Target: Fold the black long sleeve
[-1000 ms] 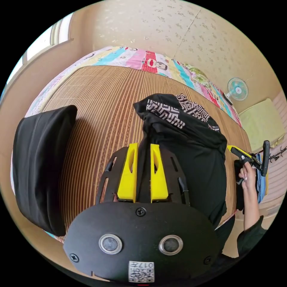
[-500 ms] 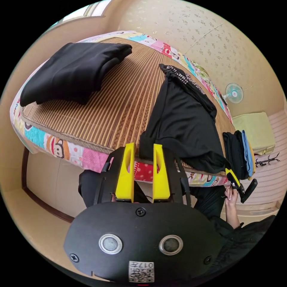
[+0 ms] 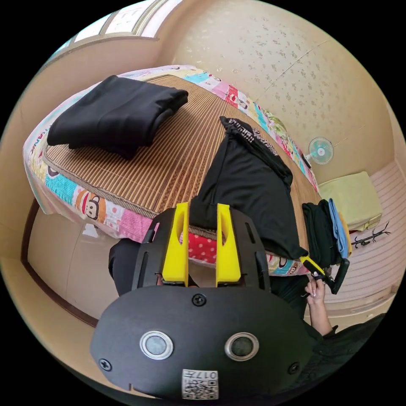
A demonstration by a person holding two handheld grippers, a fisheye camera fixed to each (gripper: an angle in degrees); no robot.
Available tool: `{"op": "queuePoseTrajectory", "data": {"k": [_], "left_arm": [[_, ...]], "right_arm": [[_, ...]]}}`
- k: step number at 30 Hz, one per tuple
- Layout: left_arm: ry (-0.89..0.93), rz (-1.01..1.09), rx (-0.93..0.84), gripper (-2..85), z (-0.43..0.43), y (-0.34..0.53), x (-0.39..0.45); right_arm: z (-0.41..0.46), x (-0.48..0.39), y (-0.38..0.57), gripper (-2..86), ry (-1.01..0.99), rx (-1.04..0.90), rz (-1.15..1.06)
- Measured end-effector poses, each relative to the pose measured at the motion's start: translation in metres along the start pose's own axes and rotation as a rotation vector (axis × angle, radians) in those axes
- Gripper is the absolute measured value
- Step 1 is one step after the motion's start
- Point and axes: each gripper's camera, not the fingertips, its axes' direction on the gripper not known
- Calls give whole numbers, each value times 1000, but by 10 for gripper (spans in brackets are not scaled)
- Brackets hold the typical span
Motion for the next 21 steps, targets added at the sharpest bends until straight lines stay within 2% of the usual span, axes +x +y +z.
{"op": "queuePoseTrajectory", "data": {"k": [2,3,6,9,12,13,16,19,21], "left_arm": [[10,19,-2,100,5,-3,-3],[1,18,-13,100,8,-3,-4],[-64,16,-162,81,42,-4,-15],[45,63,-223,35,35,-1,-20],[163,14,-105,24,-2,11,-41],[199,-64,-53,20,-15,18,-57],[147,-197,6,39,-33,33,-87],[134,-151,-3,94,-33,35,-90],[153,-94,-28,97,-23,31,-87]], "right_arm": [[23,11,2,30,55,-172,62],[24,12,3,27,61,-190,59],[6,15,12,19,49,-89,87],[-14,21,15,25,9,35,113],[-24,38,15,52,-66,80,204],[-28,46,19,63,-123,129,239],[-24,70,24,86,-271,177,345],[2,87,22,99,-406,91,443],[13,89,20,85,-477,84,450]]}}
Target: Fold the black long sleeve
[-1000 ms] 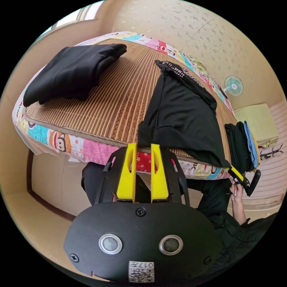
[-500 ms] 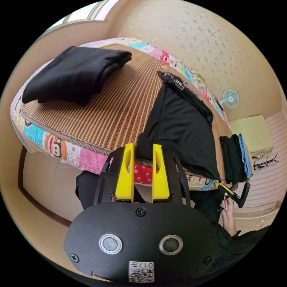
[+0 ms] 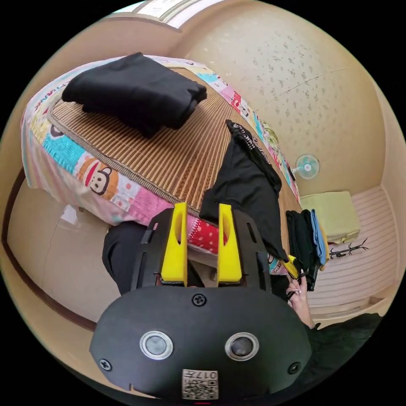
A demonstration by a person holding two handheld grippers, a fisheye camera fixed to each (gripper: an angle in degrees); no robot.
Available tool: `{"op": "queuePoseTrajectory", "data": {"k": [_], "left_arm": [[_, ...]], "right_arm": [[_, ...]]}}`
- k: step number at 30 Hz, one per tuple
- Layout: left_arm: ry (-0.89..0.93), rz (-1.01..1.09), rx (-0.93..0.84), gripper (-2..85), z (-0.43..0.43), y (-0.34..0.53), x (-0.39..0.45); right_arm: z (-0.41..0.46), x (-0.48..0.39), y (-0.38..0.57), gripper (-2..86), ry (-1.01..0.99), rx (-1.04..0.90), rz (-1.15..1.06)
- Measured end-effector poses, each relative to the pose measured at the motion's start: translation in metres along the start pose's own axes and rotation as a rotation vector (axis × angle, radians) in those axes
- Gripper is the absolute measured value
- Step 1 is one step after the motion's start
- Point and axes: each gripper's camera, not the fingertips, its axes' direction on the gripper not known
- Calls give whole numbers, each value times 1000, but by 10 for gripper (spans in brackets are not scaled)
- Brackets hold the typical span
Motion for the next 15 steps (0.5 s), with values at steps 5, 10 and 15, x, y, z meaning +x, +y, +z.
{"op": "queuePoseTrajectory", "data": {"k": [5,10,15], "left_arm": [[64,67,-193,8,12,-9,9],[460,259,-111,-4,-75,7,27],[616,269,37,-6,-149,38,31]], "right_arm": [[-22,-20,-14,39,-163,26,-99],[-106,-78,-9,32,-162,33,-409],[-179,-111,18,29,-157,126,-501]]}}
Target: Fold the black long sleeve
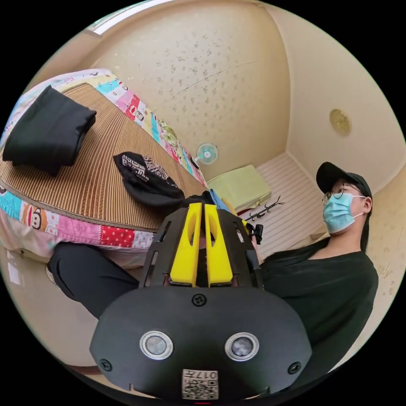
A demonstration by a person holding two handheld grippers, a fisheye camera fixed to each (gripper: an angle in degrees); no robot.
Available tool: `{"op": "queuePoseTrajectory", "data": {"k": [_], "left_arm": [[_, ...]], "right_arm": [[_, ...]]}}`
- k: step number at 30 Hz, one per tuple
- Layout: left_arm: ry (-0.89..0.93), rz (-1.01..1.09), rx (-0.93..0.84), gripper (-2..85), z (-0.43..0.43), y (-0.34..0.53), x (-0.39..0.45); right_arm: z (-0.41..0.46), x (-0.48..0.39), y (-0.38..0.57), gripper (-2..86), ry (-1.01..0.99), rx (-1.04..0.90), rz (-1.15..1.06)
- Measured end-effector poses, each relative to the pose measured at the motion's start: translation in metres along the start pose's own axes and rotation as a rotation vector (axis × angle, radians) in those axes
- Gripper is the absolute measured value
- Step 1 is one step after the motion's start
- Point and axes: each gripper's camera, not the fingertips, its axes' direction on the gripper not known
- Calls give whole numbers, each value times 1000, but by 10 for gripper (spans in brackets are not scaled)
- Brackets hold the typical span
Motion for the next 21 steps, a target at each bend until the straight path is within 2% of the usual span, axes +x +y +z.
{"op": "queuePoseTrajectory", "data": {"k": [3,9,12,14,18,21], "left_arm": [[-58,-41,93,-5,2,-4,0],[-92,-259,216,6,80,-96,-80],[-340,-294,292,34,115,-139,-114],[-493,-325,277,62,134,-143,-125],[-528,-292,204,85,151,-102,-119],[-637,-324,142,114,155,-46,-114]], "right_arm": [[-1,2,-8,30,94,50,39],[103,49,-113,42,337,15,105],[180,78,-171,67,530,-41,75],[231,95,-184,87,758,-141,141],[272,65,-144,72,672,-146,17],[303,55,-89,44,676,-209,-99]]}}
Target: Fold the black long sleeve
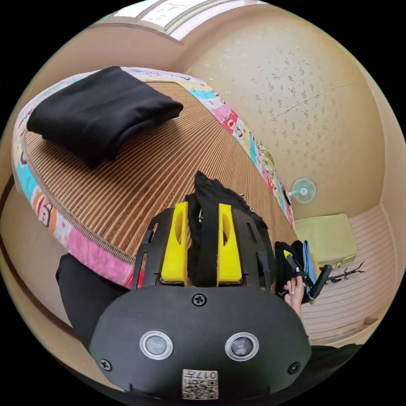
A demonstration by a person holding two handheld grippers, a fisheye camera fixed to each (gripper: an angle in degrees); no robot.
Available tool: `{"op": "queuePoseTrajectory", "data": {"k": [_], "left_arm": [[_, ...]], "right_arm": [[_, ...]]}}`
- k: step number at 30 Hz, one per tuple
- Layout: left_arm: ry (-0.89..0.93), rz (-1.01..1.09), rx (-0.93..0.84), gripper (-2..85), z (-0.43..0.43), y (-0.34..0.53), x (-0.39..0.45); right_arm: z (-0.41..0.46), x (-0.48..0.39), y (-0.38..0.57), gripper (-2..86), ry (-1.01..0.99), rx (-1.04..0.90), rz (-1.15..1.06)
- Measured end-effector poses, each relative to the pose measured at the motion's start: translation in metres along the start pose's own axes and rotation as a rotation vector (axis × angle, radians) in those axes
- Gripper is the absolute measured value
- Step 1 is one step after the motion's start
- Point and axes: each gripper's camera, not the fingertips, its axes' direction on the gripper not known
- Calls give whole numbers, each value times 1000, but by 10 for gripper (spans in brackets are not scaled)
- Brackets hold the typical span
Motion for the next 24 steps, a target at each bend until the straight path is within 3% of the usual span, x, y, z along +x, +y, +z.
{"op": "queuePoseTrajectory", "data": {"k": [2,7,12,13,15,16,17,19,24], "left_arm": [[4,-37,-24,127,-3,38,-13],[146,-102,-85,134,13,80,-22],[156,-203,-100,79,47,87,-18],[164,-225,-56,59,46,85,-13],[169,-186,6,46,42,77,8],[180,-104,34,44,42,69,31],[210,2,47,43,46,61,60],[252,152,28,41,59,54,108],[349,591,-132,40,118,91,242]], "right_arm": [[47,1,39,20,229,-224,7],[17,2,66,8,314,-104,126],[-12,-32,58,6,-48,237,4],[1,-41,54,6,-66,220,-53],[47,-49,45,5,-34,-11,-113],[76,-50,43,5,-4,-160,-138],[62,-45,48,5,-5,-57,-147],[48,-31,48,5,-23,-86,-103],[-28,48,93,5,-158,64,101]]}}
